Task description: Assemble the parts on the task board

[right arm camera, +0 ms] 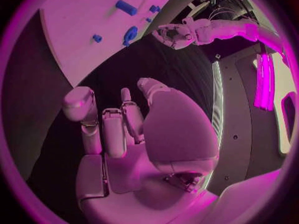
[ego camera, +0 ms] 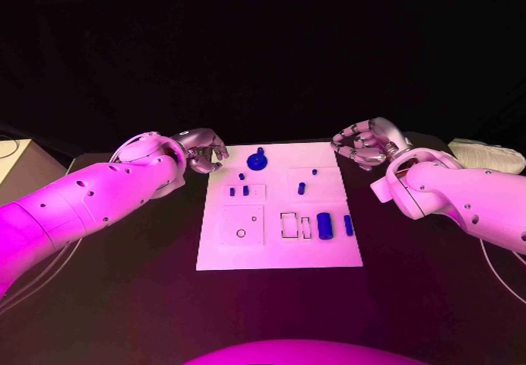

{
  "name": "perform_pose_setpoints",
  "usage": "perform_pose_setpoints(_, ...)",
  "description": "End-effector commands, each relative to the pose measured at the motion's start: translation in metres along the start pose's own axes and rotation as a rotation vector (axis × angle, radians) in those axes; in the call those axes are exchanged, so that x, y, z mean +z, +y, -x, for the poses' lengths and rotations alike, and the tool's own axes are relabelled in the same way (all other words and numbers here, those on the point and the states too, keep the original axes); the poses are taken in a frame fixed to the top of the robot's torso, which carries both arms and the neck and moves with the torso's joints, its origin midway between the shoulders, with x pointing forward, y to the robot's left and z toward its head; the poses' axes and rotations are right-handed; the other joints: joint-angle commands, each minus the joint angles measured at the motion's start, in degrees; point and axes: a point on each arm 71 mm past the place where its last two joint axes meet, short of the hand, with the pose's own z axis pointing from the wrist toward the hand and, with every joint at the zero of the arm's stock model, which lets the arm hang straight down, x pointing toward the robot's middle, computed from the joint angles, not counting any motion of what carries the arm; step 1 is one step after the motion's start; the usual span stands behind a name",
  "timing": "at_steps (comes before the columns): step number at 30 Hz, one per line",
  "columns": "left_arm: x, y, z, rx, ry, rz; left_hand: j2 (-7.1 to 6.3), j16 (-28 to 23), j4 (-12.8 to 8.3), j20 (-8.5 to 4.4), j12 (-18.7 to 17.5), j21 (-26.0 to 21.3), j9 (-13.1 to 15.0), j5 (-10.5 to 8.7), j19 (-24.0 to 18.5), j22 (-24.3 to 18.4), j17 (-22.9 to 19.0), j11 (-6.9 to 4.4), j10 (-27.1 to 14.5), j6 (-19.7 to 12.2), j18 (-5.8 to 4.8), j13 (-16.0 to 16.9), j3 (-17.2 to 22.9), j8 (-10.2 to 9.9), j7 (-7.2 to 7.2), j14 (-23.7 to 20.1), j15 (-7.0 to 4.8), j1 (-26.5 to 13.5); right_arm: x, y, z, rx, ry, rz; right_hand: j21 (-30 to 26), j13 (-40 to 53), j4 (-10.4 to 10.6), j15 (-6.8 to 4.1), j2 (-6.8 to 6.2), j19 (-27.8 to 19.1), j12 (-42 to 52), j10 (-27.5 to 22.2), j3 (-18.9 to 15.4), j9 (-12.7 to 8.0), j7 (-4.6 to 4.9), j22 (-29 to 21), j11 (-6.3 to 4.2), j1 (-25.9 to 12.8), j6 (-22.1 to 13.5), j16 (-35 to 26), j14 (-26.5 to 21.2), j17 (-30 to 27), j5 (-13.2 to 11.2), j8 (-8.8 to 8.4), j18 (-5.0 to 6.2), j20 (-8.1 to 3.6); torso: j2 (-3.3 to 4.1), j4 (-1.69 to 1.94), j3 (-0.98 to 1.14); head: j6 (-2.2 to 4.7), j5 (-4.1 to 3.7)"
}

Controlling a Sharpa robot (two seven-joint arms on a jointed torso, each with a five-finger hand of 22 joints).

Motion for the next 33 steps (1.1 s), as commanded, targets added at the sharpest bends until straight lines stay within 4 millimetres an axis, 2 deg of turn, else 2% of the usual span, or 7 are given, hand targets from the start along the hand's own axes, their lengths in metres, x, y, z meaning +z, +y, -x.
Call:
perform_pose_setpoints(1, -0.007, 0.005, 0.016, -0.352, -0.150, -0.029, 0.03, -2.47, 0.12, -0.15, 0.40, -0.88, -0.16, -0.16, -1.15, -0.41, -1.33, -0.01, 0.76, 0.60, 0.46, -0.25, 0.28, 0.69, 0.67, -0.57, -0.06, 0.29, -0.001, 0.004, -0.005, -0.073, 0.055, 0.045, -4.28, -8.49, -1.12, 0.72, -1.02, -2.11, -14.72, -8.64, 3.42, -0.04, 0.09, -2.88, 0.32, 2.86, 0.21, -7.28, -3.62, -2.62, -1.04, 0.13, 1.59, 0.25, -0.04, 0.01, 0.06, 0.19, -0.29)
perform_pose_setpoints(2, -0.010, 0.008, 0.019, -0.430, -0.168, -0.028, 0.13, -3.53, 0.17, -0.15, 0.65, -1.35, -0.16, -0.17, -1.45, -0.70, -1.86, -0.07, 1.40, 0.93, 0.45, -0.27, 0.17, 1.07, 0.83, -0.64, -0.10, 0.15, -0.001, 0.005, -0.006, -0.091, 0.063, 0.057, -5.52, -17.93, -1.61, 0.69, -1.63, -2.65, -29.27, -17.34, 5.07, -0.02, 0.14, -3.69, 0.30, 4.00, 0.34, -9.42, -4.87, -4.73, -1.22, 0.20, 1.87, 0.22, -0.06, 0.03, 0.08, 0.36, -0.69)
perform_pose_setpoints(4, -0.014, 0.011, 0.023, -0.550, -0.186, -0.027, 0.22, -4.49, 0.20, -0.19, 0.90, -1.83, -0.22, -0.19, -1.67, -1.01, -2.33, -0.18, 2.07, 0.96, 0.46, -0.30, 0.03, 1.28, 0.81, -0.68, -0.15, 0.01, -0.001, 0.007, -0.008, -0.122, 0.078, 0.076, -8.25, -22.24, -2.03, 0.72, -2.69, -3.78, -33.97, -18.52, 7.48, 0.08, 0.15, -5.51, 0.38, 4.84, 0.37, -12.02, -6.18, -7.35, -1.87, 0.36, 2.32, 0.27, -0.12, 0.11, 0.05, 0.44, -1.07)
perform_pose_setpoints(9, -0.029, 0.015, 0.024, -0.840, -0.195, -0.042, 0.84, -12.25, 0.35, -0.03, 0.58, -6.72, -0.43, -0.22, -3.61, -4.11, -5.66, -0.32, 3.81, 1.39, 0.42, -1.03, -0.83, 2.44, 0.78, -2.14, -0.05, -0.61, -0.002, 0.012, -0.014, -0.250, 0.138, 0.144, -1.85, -43.47, -4.64, 1.75, -4.42, -0.26, -52.25, -17.89, 12.61, 0.97, 0.83, -0.03, 1.90, 4.99, -0.05, -9.61, -3.14, -6.21, -4.14, 1.28, 1.25, 0.77, -0.17, 0.15, -0.08, 0.66, -1.57)
perform_pose_setpoints(15, -0.047, 0.004, 0.015, -1.064, -0.139, -0.103, 1.50, -27.72, 0.65, -0.06, -5.59, -14.41, -0.62, -0.21, -2.66, -9.77, -10.39, -0.58, 8.79, 2.39, 0.29, -4.05, -1.59, 3.73, 0.53, 1.64, -0.01, -1.31, -0.002, 0.016, -0.020, -0.473, 0.163, 0.213, 1.60, -51.78, -6.34, 1.61, -4.87, 1.70, -57.49, -15.92, 14.46, 0.84, 0.79, 2.87, 1.90, 4.71, -0.08, -8.08, -1.36, -5.36, -8.35, 0.80, 0.58, 0.88, -0.24, 0.19, -0.21, 1.13, -2.31)
perform_pose_setpoints(20, -0.063, -0.009, 0.004, -1.169, -0.092, -0.164, 1.41, -40.22, 1.14, 1.43, -11.97, -21.13, -0.71, -0.29, -4.55, -14.12, -12.38, 0.15, 10.79, 2.02, -0.12, -4.71, -1.42, 3.73, 0.66, 0.77, 1.49, -1.93, 0.003, 0.015, -0.029, -0.651, 0.183, 0.215, 2.99, -54.93, -6.74, 1.66, -5.55, 2.60, -59.43, -15.88, 15.09, 0.61, 0.50, 4.01, 1.93, 4.12, -0.13, -7.19, -0.48, -4.65, -10.49, 0.19, 0.31, 0.79, -0.28, 0.12, -0.18, 1.57, -2.50)
perform_pose_setpoints(33, -0.080, -0.040, -0.004, -1.250, -0.086, -0.264, 1.19, -49.88, 1.12, 3.21, -17.59, -28.17, -0.98, -0.34, -5.18, -18.85, -12.02, 0.96, 10.94, 1.00, 0.00, -4.68, -1.94, 3.17, 1.11, 0.65, 3.03, -2.01, 0.026, 0.005, -0.051, -0.860, 0.232, 0.166, 6.01, -57.66, -7.30, 1.45, -5.65, 4.31, -60.79, -15.20, 15.22, 0.66, 0.05, 6.27, 1.72, 3.56, 0.98, -5.13, 1.08, -2.59, -11.05, 0.17, -0.29, 0.52, -0.12, 0.56, -0.25, 2.12, -2.98)
